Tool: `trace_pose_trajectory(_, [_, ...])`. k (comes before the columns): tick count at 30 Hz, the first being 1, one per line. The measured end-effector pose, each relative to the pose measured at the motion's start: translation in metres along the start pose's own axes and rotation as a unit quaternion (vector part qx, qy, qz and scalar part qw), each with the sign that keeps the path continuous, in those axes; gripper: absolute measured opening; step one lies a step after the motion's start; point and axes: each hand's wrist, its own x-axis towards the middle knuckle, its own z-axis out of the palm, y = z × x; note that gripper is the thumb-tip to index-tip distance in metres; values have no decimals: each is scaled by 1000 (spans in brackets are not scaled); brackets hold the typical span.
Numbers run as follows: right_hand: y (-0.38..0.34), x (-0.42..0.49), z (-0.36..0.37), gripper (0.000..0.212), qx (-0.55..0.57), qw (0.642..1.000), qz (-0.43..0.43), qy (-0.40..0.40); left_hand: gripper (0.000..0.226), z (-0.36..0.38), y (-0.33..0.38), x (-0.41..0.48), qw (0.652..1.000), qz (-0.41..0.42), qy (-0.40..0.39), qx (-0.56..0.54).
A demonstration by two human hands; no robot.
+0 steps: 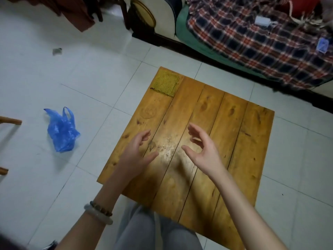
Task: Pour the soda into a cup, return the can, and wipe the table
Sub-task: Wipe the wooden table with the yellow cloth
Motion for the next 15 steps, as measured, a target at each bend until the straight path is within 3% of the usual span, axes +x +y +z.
trace_pose_trajectory(10, [31,166,45,61,-42,998,1,49,71,-6,-75,176,996,59,-68,29])
trace_pose_trajectory(15, [62,257,80,59,-86,995,-1,52,68,7,-132,258,993,39,-64,88])
